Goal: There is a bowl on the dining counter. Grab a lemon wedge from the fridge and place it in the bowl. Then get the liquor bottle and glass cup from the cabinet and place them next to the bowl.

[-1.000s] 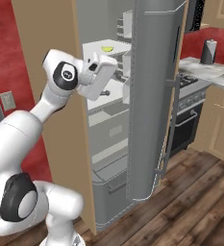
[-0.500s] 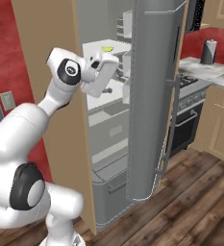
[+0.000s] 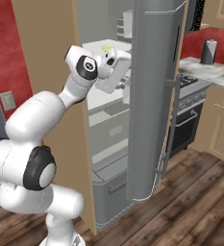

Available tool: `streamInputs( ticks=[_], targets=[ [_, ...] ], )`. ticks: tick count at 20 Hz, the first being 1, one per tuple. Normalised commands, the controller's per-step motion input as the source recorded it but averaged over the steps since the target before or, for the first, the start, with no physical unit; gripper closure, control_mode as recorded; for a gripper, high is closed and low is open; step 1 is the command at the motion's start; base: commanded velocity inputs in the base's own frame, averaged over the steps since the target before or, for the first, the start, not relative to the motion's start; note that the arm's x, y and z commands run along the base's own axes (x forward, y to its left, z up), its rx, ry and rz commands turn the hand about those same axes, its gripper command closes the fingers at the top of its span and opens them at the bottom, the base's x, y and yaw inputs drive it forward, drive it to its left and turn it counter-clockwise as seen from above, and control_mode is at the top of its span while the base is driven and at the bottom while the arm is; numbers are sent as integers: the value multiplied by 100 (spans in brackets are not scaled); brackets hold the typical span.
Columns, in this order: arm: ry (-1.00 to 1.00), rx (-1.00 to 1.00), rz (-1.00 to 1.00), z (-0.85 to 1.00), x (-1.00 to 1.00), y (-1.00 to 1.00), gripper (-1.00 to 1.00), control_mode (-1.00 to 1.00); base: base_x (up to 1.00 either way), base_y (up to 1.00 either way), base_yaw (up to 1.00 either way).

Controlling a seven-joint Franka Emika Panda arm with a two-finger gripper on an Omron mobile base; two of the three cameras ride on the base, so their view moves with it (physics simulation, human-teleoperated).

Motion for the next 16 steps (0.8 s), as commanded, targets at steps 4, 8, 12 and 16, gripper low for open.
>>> streamInputs(
  ticks=[4, 8, 12, 16],
  targets=[
    [0, 0, 0, -1, 23, -58, -100, -100, 0, 0, 0],
    [-1, 0, 2, -1, 7, -73, -100, -100, 0, 0, 0],
    [-4, 0, 7, -3, 3, -87, -100, -100, 0, 0, 0],
    [-10, 1, 12, -5, 0, -100, -100, -100, 0, 0, 0]
  ],
)
